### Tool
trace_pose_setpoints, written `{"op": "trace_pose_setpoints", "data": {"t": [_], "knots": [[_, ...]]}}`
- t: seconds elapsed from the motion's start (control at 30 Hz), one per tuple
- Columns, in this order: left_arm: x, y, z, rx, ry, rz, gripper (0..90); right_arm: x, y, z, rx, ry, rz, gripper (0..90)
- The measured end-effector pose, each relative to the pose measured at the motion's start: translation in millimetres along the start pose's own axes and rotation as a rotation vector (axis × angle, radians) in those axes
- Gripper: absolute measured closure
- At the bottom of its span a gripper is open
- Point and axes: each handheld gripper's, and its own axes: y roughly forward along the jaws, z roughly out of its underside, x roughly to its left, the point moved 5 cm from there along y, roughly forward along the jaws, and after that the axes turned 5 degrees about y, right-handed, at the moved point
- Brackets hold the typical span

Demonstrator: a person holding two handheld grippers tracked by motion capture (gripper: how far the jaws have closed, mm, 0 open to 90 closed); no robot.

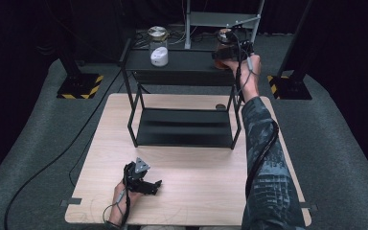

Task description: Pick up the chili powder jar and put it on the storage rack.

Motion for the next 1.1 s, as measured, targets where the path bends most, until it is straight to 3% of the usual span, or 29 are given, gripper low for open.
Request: {"op": "trace_pose_setpoints", "data": {"t": [0.1, 0.3, 0.37, 0.7, 0.93, 1.1], "knots": [[0.0, 0.0, 0.0, 0.0, 0.0, 0.0, 0.1, 0.6, 0.2, -0.5, 0.006, 0.004, 0.004, 29.5], [0.0, 0.0, 0.0, 0.0, 0.0, 0.0, 0.1, 0.8, 0.4, -1.9, 0.043, 0.004, 0.013, 11.0], [0.0, 0.0, -0.1, 0.0, 0.0, 0.0, 0.1, -2.4, -2.5, -2.8, 0.06, 0.003, -0.012, 6.5], [-0.1, 0.1, -0.1, 0.0, -0.002, -0.002, 0.1, -6.1, -32.2, 4.7, 0.054, -0.03, -0.054, 2.7], [-0.1, 0.1, -0.1, 0.0, -0.002, -0.002, 0.1, -8.7, -58.0, 29.7, 0.021, -0.072, -0.1, 0.7], [-0.1, 0.1, -0.1, 0.0, -0.003, -0.002, 0.1, -7.2, -72.9, 60.6, 0.012, -0.115, -0.129, 0.0]]}}
